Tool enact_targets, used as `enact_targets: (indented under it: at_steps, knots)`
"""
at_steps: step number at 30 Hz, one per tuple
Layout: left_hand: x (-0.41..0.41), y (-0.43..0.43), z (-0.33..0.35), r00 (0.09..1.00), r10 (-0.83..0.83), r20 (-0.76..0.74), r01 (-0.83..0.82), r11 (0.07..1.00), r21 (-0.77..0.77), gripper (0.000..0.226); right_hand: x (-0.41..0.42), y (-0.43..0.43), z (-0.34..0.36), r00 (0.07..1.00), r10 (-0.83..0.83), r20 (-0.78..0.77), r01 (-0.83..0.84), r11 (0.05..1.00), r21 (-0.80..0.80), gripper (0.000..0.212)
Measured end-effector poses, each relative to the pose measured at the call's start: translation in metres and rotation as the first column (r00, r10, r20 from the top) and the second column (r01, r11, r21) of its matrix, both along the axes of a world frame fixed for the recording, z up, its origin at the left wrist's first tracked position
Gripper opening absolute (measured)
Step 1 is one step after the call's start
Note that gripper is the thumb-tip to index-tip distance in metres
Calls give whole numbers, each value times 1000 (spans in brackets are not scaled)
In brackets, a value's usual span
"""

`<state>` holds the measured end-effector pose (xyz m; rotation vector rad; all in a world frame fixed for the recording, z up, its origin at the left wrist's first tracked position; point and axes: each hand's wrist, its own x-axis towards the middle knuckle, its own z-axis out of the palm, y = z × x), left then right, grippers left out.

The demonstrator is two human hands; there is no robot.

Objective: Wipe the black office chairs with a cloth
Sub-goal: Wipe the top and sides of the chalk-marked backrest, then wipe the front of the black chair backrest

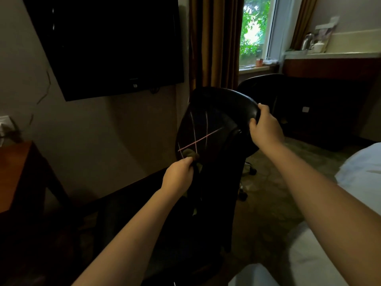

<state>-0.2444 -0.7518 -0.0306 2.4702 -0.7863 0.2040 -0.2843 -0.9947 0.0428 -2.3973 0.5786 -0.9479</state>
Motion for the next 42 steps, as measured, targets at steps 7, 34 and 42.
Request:
enact_targets:
  at_steps: [7, 34, 42]
  knots:
    - [101, 10, -8, 990, -110, 84, 110, 994, -1, 27, 83, -21, -6, 990, -142, -14, 142, 990, 0, 52]
    - [457, 127, 188, 977, 197, 77, -209, 843, 495, 32, 438, 65, 87, 798, 57, -600, -181, 972, -149, 36]
    - [481, 133, 170, 953, 297, -54, -228, 828, 512, 35, 449, 78, 85, 805, 104, -584, -219, 967, -129, 39]
